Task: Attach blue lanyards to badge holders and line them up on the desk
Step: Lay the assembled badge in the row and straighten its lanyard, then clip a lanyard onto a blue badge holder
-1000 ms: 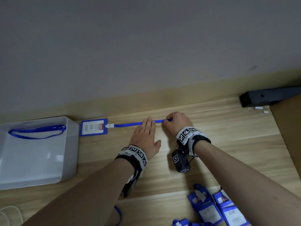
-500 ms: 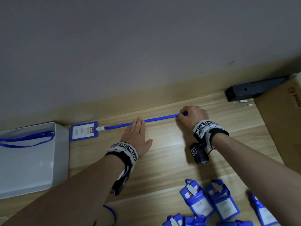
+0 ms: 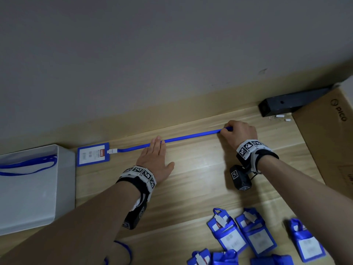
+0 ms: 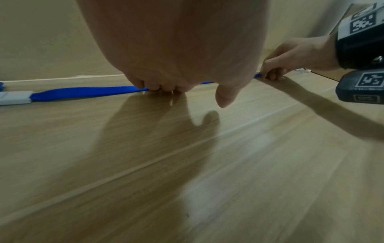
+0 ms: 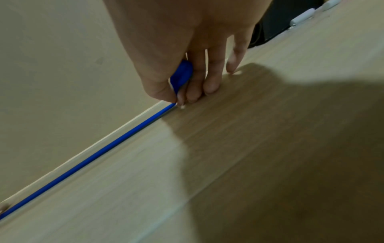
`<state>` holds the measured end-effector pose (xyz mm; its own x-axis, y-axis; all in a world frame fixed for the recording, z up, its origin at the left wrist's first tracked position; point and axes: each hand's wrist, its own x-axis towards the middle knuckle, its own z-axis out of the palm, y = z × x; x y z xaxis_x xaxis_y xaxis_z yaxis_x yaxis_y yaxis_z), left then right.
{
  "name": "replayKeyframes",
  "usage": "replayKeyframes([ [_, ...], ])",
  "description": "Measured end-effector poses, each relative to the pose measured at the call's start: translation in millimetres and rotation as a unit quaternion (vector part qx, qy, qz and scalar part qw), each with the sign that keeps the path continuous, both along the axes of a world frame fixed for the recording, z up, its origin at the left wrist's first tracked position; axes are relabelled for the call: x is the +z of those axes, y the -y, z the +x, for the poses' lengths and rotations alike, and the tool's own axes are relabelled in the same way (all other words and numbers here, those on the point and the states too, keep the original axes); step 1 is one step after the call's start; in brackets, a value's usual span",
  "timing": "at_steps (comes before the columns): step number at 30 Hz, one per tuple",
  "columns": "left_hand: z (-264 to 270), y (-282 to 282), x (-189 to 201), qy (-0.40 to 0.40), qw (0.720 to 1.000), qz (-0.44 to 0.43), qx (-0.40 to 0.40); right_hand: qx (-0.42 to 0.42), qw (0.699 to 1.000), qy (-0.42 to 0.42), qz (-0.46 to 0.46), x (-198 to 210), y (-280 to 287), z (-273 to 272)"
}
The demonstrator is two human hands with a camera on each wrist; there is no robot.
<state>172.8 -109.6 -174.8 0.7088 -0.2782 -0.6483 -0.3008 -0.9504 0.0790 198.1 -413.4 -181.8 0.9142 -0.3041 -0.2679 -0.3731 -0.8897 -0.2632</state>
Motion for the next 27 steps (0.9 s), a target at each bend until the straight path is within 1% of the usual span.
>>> replayKeyframes([
  [5, 0, 1, 2, -0.006, 1.000, -0.004, 0.002, -0.060, 0.996, 0.028, 0.052, -10, 12, -5],
  [10, 2, -1, 1, -0.017, 1.000, -0.008, 0.007, -0.125, 0.982, 0.082, 0.117, -19, 13, -11],
  [12, 3, -2, 2, -0.019, 1.000, -0.017, 0.012, -0.164, 0.971, 0.094, 0.147, -17, 14, -17],
  [14, 4, -2, 3, -0.015, 0.999, -0.027, 0.016, -0.210, 0.953, 0.119, 0.185, -9, 14, -25],
  [16, 3, -1, 4, -0.002, 0.999, -0.035, 0.021, -0.224, 0.939, 0.145, 0.215, -2, 12, -39],
  [18, 0, 1, 6, 0.036, 0.997, -0.057, 0.030, -0.193, 0.940, 0.154, 0.236, 1, 8, -58],
  [19, -3, 3, 8, 0.068, 0.994, -0.082, 0.032, -0.167, 0.944, 0.147, 0.244, 1, 5, -69],
  [21, -16, 10, 13, 0.125, 0.980, -0.155, 0.020, -0.114, 0.953, 0.120, 0.255, -1, 0, -96],
  [22, -23, 15, 15, 0.133, 0.972, -0.195, 0.014, -0.089, 0.957, 0.108, 0.256, -2, -3, -109],
  [24, -44, 25, 22, 0.095, 0.962, -0.254, 0.018, -0.034, 0.963, 0.084, 0.256, 3, -12, -136],
  [27, -88, 35, 29, 0.022, 0.965, -0.260, 0.040, 0.065, 0.968, 0.016, 0.240, 16, -27, -171],
])
